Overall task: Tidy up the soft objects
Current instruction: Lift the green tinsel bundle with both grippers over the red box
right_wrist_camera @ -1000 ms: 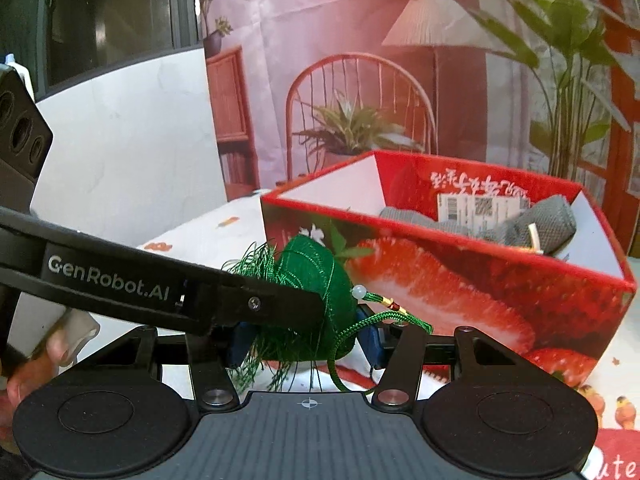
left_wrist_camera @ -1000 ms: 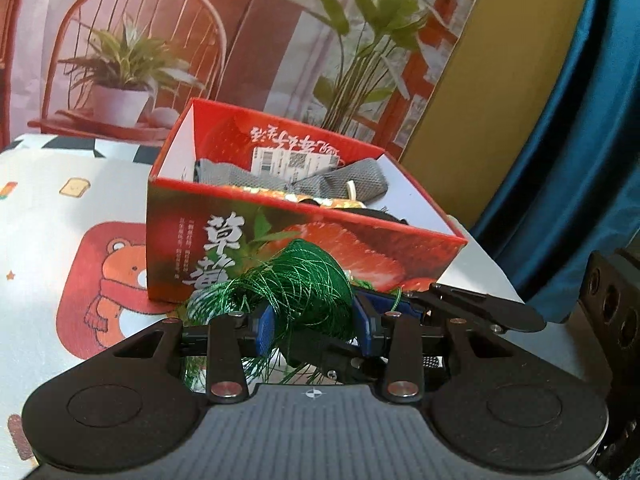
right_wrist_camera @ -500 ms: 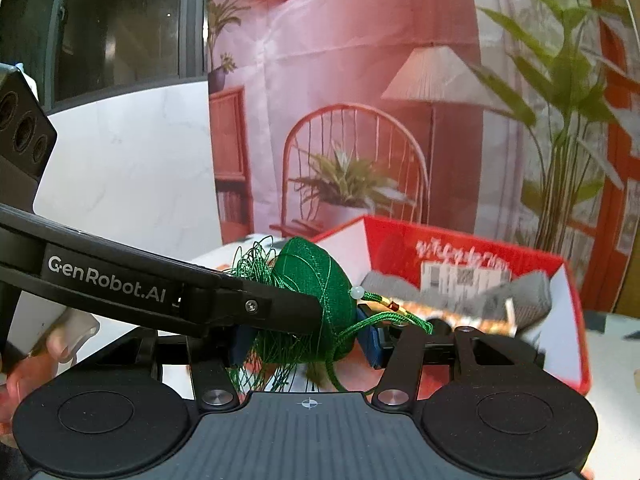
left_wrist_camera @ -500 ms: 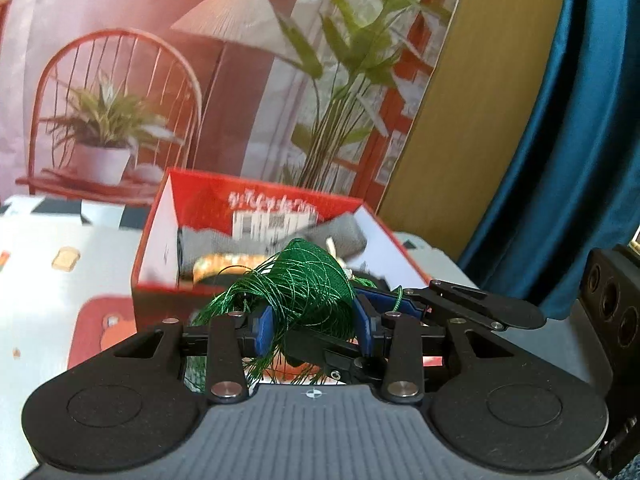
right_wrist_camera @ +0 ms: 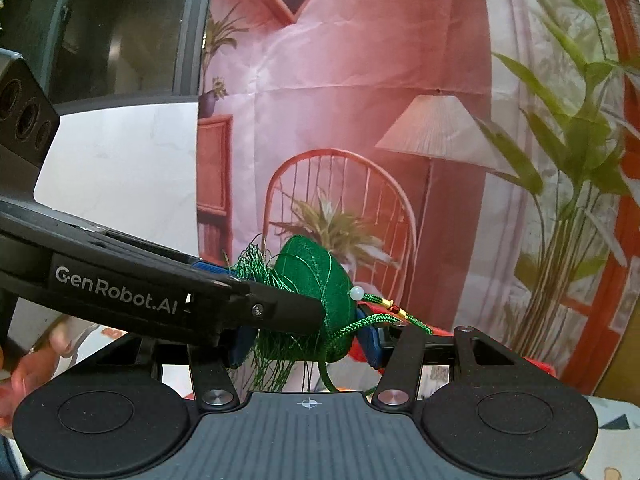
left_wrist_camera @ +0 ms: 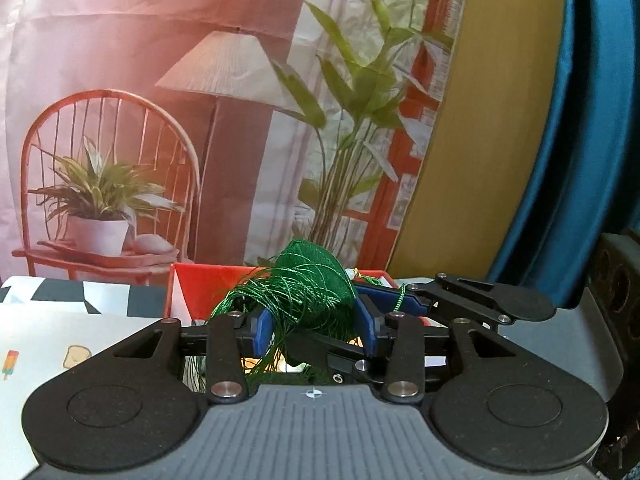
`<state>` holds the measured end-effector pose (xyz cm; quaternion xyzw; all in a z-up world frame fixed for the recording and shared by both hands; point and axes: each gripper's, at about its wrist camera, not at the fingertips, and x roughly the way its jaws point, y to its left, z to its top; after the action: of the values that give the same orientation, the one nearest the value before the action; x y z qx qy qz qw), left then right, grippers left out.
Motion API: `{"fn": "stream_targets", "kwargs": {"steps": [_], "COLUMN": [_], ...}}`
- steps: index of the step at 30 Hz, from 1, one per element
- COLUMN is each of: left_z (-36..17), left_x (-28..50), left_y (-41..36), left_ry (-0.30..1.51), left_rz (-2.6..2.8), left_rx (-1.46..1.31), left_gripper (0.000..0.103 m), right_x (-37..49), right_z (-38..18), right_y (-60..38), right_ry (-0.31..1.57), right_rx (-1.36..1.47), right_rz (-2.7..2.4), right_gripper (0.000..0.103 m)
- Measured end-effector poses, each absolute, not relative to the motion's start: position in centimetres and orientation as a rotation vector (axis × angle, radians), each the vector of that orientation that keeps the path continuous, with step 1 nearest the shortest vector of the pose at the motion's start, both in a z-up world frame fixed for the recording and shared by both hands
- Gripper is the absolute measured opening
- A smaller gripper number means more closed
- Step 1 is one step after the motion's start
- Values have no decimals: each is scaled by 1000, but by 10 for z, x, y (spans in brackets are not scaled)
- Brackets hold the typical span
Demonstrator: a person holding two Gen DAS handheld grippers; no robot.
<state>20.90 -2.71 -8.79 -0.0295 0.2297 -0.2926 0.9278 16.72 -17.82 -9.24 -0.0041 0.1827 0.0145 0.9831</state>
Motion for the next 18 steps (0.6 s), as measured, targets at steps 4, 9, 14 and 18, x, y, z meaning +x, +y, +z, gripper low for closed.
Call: {"fn": "stream_targets", "kwargs": {"steps": [4, 9, 14, 18], "left_z": [-100, -125, -143, -148], "left_x": [233, 254, 267, 271], "left_y": [-21, -14, -11, -5], "left_ry": [527, 616, 668, 682], "left_rz": [-604, -601, -590, -569], "left_rx": [-108, -146, -143, -142], "left_gripper": [45, 45, 45, 45], "right_x": [190, 212, 226, 232], "right_z": [-100, -124, -148, -160], "right_y": [-182, -184, -184, -186], "right_ry": [396, 476, 544, 578], "right_rx": [4, 36, 62, 95], "right_rz": [23, 18, 6, 3], "right_gripper": [49, 49, 50, 51]}}
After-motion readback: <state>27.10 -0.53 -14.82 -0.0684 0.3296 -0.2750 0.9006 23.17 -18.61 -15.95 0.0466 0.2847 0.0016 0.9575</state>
